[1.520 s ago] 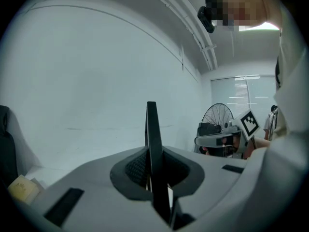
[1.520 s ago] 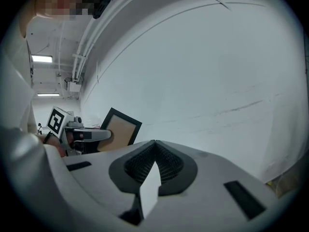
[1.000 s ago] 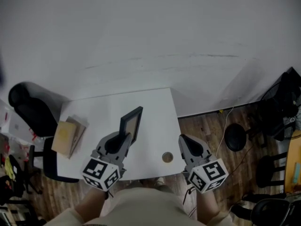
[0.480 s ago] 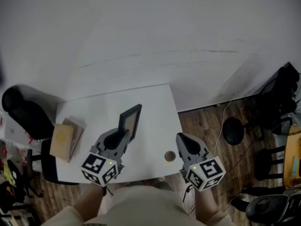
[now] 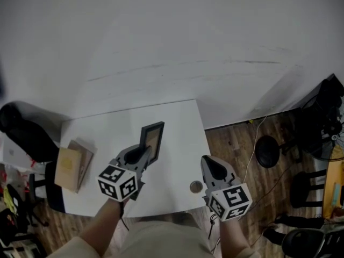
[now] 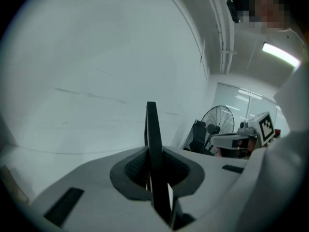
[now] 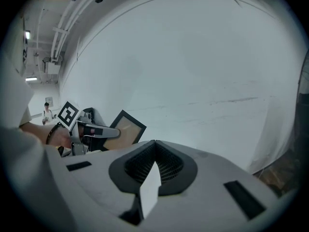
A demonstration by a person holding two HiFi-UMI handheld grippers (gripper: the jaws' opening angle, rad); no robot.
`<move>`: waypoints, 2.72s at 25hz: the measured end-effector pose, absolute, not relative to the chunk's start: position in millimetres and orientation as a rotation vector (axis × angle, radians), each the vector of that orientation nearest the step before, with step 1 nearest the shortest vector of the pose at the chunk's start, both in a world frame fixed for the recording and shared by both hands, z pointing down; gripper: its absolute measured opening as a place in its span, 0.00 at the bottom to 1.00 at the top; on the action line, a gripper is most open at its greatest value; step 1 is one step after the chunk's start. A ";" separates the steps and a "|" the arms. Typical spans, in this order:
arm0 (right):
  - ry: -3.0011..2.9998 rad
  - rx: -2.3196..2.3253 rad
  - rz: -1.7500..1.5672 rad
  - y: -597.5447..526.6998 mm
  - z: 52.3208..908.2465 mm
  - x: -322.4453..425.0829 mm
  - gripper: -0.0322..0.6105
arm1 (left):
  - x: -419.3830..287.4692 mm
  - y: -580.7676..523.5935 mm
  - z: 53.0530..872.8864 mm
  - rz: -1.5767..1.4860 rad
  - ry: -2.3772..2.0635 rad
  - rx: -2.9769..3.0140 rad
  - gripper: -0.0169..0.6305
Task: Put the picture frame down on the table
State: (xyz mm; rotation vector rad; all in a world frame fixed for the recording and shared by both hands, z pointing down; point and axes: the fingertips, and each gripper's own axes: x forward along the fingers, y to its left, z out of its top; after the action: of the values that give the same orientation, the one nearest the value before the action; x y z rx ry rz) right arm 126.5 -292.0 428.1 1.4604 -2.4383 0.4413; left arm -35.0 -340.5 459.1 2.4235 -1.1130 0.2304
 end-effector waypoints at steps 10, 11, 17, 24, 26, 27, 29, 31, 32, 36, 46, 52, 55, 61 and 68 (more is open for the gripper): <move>-2.498 1.500 0.390 -368.4 433.2 109.0 0.09 | -18.9 -403.5 498.3 0.105 -1.010 2.289 0.11; -2.500 1.496 0.388 -374.1 435.7 107.2 0.09 | -16.8 -409.7 503.5 0.087 -0.999 2.271 0.11; -2.463 1.479 0.425 -393.3 465.6 104.4 0.09 | -8.5 -436.4 550.3 0.044 -0.935 2.135 0.11; -2.397 1.427 0.521 -396.7 520.9 102.1 0.09 | -5.4 -461.8 607.1 0.071 -0.935 2.076 0.11; -2.412 1.461 0.542 -395.5 529.9 102.4 0.09 | -5.0 -464.3 627.9 0.109 -0.945 2.069 0.11; -2.422 1.478 0.546 -395.9 532.5 102.7 0.09 | -4.8 -465.5 637.4 0.132 -0.949 2.069 0.11; -2.432 1.493 0.556 -398.3 538.9 102.8 0.09 | -3.7 -468.3 652.5 0.156 -0.944 2.062 0.11; -2.429 1.489 0.575 -400.4 548.1 102.6 0.09 | -2.3 -470.5 661.4 0.144 -0.926 2.045 0.11; -2.427 1.486 0.583 -401.1 552.9 102.5 0.09 | -2.0 -471.5 664.7 0.150 -0.923 2.045 0.11; -2.409 1.490 0.609 -402.0 567.2 100.3 0.09 | -6.4 -478.1 682.3 0.369 -0.979 2.145 0.16; -2.336 1.509 0.670 -397.1 593.0 100.0 0.09 | -31.7 -496.1 718.8 0.638 -1.140 2.073 0.36; -2.315 1.475 0.617 -389.1 590.5 93.3 0.09 | -33.0 -494.6 718.7 0.802 -1.182 2.141 0.48; -2.326 1.474 0.601 -388.1 582.0 93.7 0.09 | -31.5 -492.9 704.3 0.772 -1.203 2.167 0.48; -2.383 1.484 0.531 -387.0 539.5 93.5 0.09 | -29.3 -476.7 653.1 0.677 -1.199 2.250 0.47; -2.486 1.473 0.417 -370.3 463.3 90.6 0.09 | -28.1 -443.1 578.0 0.605 -1.208 2.388 0.31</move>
State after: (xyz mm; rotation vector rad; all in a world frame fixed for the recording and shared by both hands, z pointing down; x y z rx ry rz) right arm 90.6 -370.3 463.3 1.4731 -2.4859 0.4169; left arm -28.1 -443.1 578.0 2.3878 -1.2084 0.6055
